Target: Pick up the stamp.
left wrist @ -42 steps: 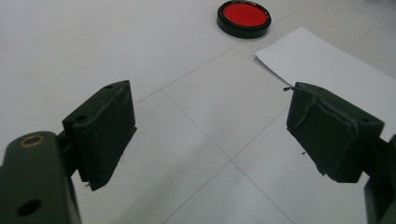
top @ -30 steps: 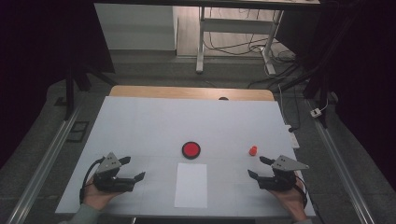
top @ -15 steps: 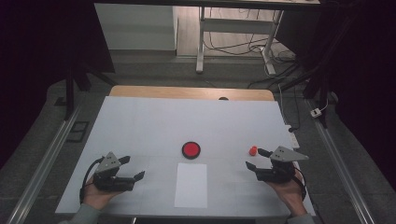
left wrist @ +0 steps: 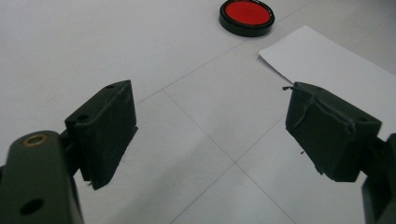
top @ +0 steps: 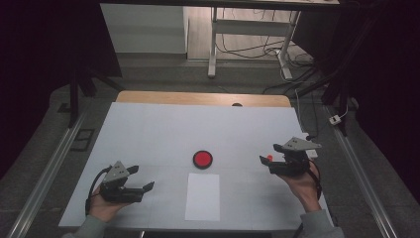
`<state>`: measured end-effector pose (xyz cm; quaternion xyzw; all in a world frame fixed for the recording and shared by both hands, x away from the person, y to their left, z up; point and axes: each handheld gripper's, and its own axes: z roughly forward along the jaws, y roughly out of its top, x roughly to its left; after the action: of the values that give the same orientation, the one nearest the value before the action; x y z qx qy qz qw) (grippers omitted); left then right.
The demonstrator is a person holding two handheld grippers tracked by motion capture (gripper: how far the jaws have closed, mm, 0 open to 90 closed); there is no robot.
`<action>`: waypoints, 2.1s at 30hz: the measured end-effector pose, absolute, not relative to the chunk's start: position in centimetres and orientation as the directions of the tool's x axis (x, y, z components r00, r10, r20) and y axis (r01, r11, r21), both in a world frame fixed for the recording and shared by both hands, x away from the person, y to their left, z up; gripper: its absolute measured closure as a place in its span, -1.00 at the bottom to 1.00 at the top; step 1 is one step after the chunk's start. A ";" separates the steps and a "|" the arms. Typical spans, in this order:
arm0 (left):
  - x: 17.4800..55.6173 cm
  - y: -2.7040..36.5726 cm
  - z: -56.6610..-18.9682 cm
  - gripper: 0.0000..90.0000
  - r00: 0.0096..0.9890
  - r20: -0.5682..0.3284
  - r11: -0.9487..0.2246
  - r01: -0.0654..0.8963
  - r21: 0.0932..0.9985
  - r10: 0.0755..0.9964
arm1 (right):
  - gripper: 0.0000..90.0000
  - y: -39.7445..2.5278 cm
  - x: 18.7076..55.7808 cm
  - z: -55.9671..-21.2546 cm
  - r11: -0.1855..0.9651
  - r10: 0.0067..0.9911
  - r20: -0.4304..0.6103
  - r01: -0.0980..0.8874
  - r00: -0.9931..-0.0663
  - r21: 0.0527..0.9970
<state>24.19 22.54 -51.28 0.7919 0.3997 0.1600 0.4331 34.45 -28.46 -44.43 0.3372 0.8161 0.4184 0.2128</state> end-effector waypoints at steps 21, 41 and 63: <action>24.4 22.4 -51.7 -0.63 0.624 -0.087 -0.315 0.504 0.804 0.777 | -0.34 -30.0 37.0 -46.2 0.421 0.752 -0.030 0.445 -0.658 0.791; 24.5 22.3 -52.0 -0.63 0.628 -0.088 -0.326 0.513 0.794 0.773 | -0.26 -29.7 38.5 -49.4 0.455 0.774 -0.035 0.518 -0.632 0.724; 24.6 22.3 -52.1 -0.64 0.627 -0.087 -0.330 0.517 0.790 0.774 | 0.15 -30.1 38.5 -50.1 0.441 0.785 -0.028 0.527 -0.619 0.727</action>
<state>24.62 22.34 -52.12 0.8006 0.4033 0.1547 0.4153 38.48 -30.13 -50.06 0.3959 0.8284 0.3507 0.1845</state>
